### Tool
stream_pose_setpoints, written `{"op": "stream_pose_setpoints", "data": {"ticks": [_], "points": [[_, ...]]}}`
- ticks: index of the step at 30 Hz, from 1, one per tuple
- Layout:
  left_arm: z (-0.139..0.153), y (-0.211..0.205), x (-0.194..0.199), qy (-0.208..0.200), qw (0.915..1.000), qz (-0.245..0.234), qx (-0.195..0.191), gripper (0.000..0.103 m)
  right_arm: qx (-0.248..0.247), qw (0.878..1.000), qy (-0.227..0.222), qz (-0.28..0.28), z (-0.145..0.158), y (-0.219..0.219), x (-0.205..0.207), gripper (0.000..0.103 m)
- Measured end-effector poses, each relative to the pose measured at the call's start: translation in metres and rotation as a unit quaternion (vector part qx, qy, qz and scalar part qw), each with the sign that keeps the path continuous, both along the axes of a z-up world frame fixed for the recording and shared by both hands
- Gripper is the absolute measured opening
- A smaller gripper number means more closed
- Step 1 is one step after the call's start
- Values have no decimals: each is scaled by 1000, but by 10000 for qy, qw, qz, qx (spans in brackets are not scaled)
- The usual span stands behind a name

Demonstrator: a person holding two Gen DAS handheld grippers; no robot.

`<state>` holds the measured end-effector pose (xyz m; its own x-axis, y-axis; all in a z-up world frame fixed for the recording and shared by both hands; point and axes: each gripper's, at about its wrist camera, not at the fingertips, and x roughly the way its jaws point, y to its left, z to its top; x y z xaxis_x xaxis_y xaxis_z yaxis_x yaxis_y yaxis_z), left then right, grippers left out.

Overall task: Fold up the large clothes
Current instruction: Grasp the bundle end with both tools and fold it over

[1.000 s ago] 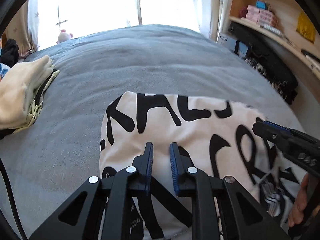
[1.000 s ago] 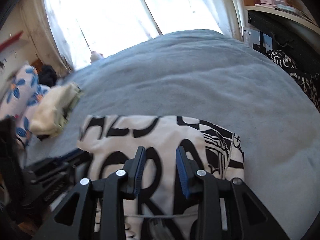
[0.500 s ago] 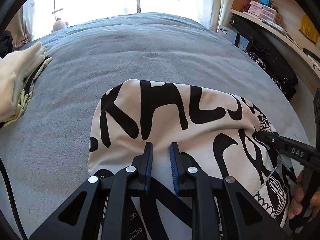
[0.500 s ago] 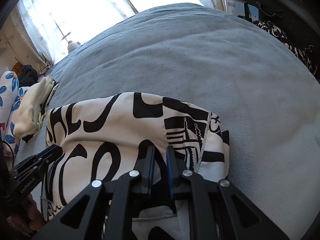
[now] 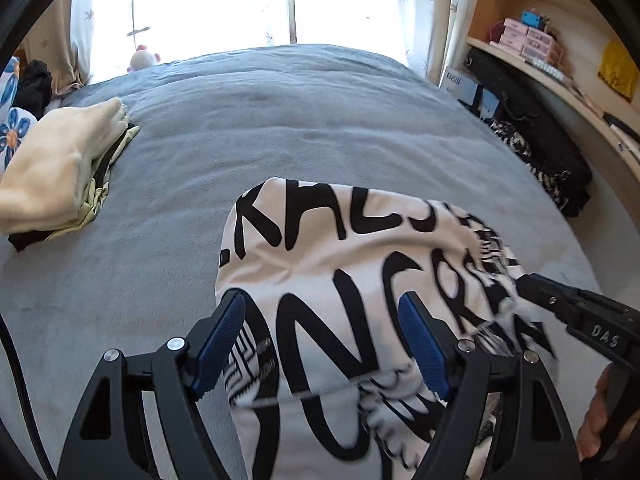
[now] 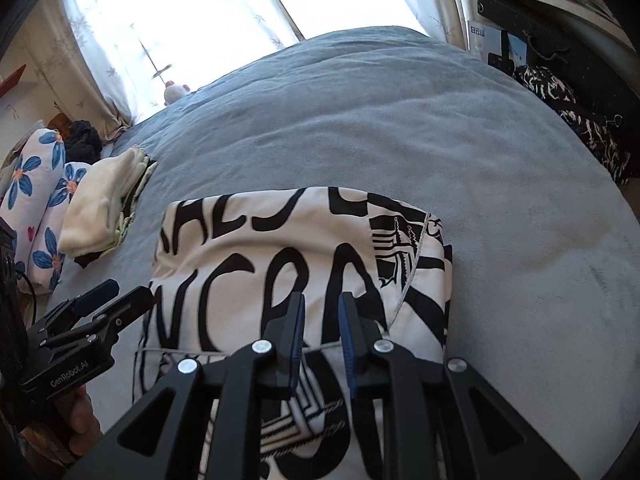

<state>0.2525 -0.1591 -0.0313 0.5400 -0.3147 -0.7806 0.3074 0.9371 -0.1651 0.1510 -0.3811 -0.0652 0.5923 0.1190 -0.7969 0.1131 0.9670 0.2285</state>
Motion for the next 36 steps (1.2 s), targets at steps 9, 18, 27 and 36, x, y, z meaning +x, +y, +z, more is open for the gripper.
{"op": "stream_pose_setpoints", "data": {"ticks": [9,18,27,36], "points": [[25,12,-38,79,9998,156,64,78,-141,9997,64,207,23,17,-32,17],[19,27,-66,317,9991,250,125,78,-178,9987,26,470,30,23,-62,41],[3,35,-73,579,9980,192,155,78,-137,9981,275,534,22,5,-67,67],[-26,59,-50,1128,9922,514,153,78,138,9970,671,368,-3,-33,-58,66]]}}
